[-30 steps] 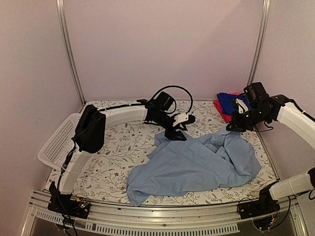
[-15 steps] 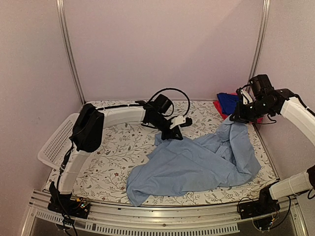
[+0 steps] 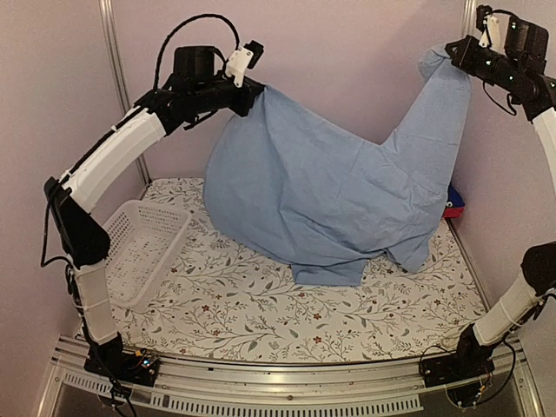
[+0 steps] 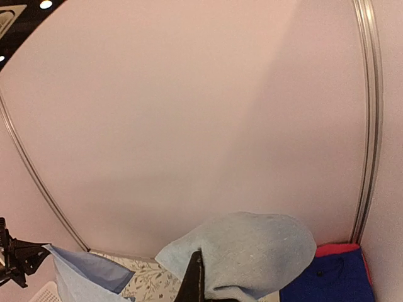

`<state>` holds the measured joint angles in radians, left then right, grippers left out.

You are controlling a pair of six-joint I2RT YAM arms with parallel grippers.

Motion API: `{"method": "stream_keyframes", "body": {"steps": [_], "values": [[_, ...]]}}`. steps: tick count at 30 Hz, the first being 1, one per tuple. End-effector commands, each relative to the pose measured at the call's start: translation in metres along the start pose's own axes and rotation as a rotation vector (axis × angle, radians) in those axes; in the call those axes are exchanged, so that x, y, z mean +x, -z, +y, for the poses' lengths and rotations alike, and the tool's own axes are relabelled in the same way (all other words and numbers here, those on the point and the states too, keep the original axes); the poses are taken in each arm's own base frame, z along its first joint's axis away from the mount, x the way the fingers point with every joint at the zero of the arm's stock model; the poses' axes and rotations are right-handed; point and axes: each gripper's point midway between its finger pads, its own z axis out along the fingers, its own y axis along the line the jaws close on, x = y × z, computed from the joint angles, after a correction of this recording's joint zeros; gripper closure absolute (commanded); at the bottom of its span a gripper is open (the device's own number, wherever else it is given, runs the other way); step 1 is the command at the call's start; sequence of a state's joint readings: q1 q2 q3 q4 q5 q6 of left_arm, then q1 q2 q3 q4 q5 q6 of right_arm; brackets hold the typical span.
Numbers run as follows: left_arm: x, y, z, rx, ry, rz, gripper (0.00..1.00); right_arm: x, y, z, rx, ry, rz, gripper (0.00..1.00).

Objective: Fold and stack the mixed laundry pile
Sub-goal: Pick up the crumpled shirt from the center of the board, then flatten out the crumpled shirt at the center of the board.

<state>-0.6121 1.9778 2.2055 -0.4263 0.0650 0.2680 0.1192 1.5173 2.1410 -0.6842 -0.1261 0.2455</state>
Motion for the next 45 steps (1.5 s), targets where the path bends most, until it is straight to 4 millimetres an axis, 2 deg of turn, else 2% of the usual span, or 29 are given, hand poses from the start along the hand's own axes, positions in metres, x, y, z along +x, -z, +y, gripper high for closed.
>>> {"method": "stream_keyframes", "body": {"steps": [1, 4, 7, 8, 12, 16, 20, 23, 25, 28, 29, 32, 33, 35, 36, 38, 39, 41, 42, 43, 45], "values": [[-0.061, 0.044, 0.017, -0.094, 0.118, -0.111, 1.0, -0.065, 0.012, 0.024, -0.085, 0.069, -0.191, 1.0], [-0.094, 0.075, -0.012, -0.035, 0.036, -0.181, 1.0, -0.081, 0.033, 0.048, -0.191, 0.106, -0.252, 1.0], [-0.117, 0.103, -0.05, 0.006, -0.05, -0.237, 1.0, -0.103, 0.08, 0.07, -0.262, 0.156, -0.344, 1.0], [-0.123, 0.112, -0.059, 0.023, -0.06, -0.252, 1.0, -0.112, 0.102, 0.076, -0.278, 0.176, -0.385, 1.0], [-0.149, 0.149, -0.085, 0.077, -0.064, -0.314, 1.0, -0.132, 0.161, 0.092, -0.31, 0.224, -0.495, 1.0], [-0.175, 0.183, -0.11, 0.13, -0.082, -0.385, 1.0, -0.147, 0.204, 0.104, -0.334, 0.249, -0.586, 1.0], [-0.201, 0.214, -0.114, 0.158, -0.045, -0.465, 1.0, -0.168, 0.238, 0.109, -0.328, 0.257, -0.689, 1.0], [-0.201, 0.219, -0.105, 0.12, -0.005, -0.468, 1.0, -0.177, 0.235, 0.104, -0.293, 0.25, -0.718, 1.0], [-0.186, 0.204, -0.093, 0.038, 0.016, -0.405, 1.0, -0.178, 0.215, 0.092, -0.229, 0.232, -0.707, 1.0], [-0.149, 0.169, -0.072, -0.022, 0.11, -0.265, 1.0, -0.159, 0.148, 0.071, -0.175, 0.2, -0.6, 1.0], [-0.134, 0.156, -0.063, -0.036, 0.156, -0.221, 1.0, -0.145, 0.117, 0.064, -0.171, 0.186, -0.544, 1.0], [-0.077, 0.122, -0.027, -0.08, 0.314, -0.098, 1.0, -0.11, 0.05, 0.048, -0.169, 0.143, -0.419, 1.0], [-0.058, 0.113, -0.016, -0.11, 0.346, -0.067, 1.0, -0.094, 0.019, 0.039, -0.159, 0.13, -0.367, 1.0], [-0.019, 0.093, 0.005, -0.169, 0.384, 0.001, 1.0, -0.073, -0.024, 0.031, -0.168, 0.117, -0.313, 1.0], [-0.001, 0.084, 0.018, -0.208, 0.412, 0.03, 1.0, -0.056, -0.056, 0.024, -0.174, 0.109, -0.273, 1.0], [0.045, 0.061, 0.057, -0.28, 0.513, 0.1, 1.0, -0.054, -0.089, 0.024, -0.207, 0.098, -0.274, 1.0], [0.062, 0.051, 0.07, -0.305, 0.546, 0.128, 1.0, -0.042, -0.111, 0.021, -0.225, 0.091, -0.253, 1.0], [0.092, 0.031, 0.094, -0.359, 0.576, 0.159, 1.0, -0.009, -0.168, 0.011, -0.263, 0.063, -0.23, 1.0], [0.107, 0.021, 0.103, -0.385, 0.588, 0.174, 1.0, 0.001, -0.184, 0.007, -0.278, 0.042, -0.227, 1.0], [0.123, 0.01, 0.112, -0.398, 0.611, 0.189, 1.0, 0.027, -0.211, -0.002, -0.282, 0.024, -0.206, 1.0], [0.164, -0.009, 0.127, -0.434, 0.685, 0.259, 1.0, 0.053, -0.237, -0.01, -0.301, -0.023, -0.198, 1.0]]}}
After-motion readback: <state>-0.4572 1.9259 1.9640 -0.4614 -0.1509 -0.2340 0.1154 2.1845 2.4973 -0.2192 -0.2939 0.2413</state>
